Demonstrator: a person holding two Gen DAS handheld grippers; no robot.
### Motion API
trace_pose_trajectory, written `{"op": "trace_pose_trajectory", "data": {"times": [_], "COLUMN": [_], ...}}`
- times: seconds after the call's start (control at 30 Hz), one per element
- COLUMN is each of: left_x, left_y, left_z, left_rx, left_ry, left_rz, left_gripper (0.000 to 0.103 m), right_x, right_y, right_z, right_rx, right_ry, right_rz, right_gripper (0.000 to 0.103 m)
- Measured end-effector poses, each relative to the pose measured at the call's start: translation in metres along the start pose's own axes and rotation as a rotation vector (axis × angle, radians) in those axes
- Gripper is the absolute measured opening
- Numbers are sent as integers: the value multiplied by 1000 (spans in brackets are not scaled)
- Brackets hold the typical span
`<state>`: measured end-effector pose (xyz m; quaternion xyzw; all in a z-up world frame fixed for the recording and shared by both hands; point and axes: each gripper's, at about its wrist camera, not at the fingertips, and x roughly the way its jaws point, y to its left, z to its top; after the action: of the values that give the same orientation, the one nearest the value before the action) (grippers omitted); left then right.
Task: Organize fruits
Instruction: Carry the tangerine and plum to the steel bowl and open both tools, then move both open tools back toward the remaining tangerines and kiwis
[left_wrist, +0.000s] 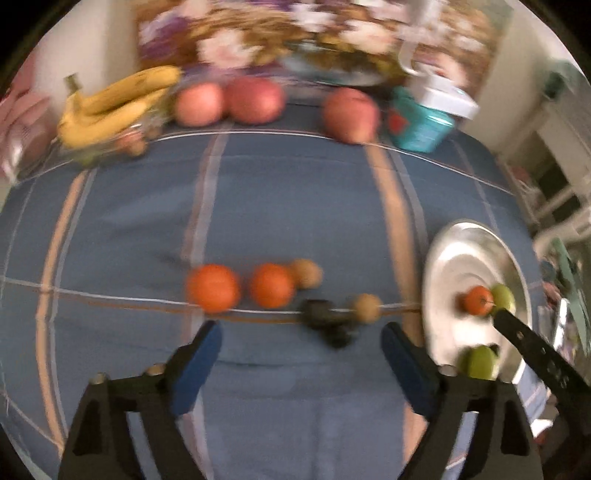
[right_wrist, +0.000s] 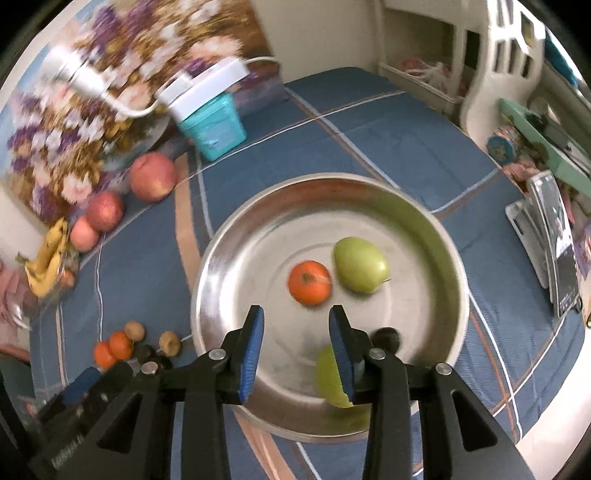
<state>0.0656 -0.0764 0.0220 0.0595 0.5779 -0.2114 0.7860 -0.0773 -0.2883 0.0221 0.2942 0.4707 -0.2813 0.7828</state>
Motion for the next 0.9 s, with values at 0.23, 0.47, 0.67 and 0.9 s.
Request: {"op": "trace_pose_trajectory", "data": {"times": [0.23, 0.47, 0.67, 0.9], "left_x": [-10, -9, -1, 8], "left_y": [69, 91, 98, 104], "left_z": [2, 5, 11, 20], "left_rx": [-185, -250, -267, -287], "left_ry": [-39, -39, -15, -17], "left_rz": [24, 31, 25, 23], "left_gripper": [103, 103, 103, 103], "right_x": [5, 6, 0, 11], "right_y": [50, 105, 133, 153], "right_z": [-14, -28, -26, -17], "right_rx": [-147, -296, -336, -364], "right_ry": [24, 41, 14, 14], "right_rz": [30, 49, 75, 34], "right_gripper": [38, 38, 38, 39]}}
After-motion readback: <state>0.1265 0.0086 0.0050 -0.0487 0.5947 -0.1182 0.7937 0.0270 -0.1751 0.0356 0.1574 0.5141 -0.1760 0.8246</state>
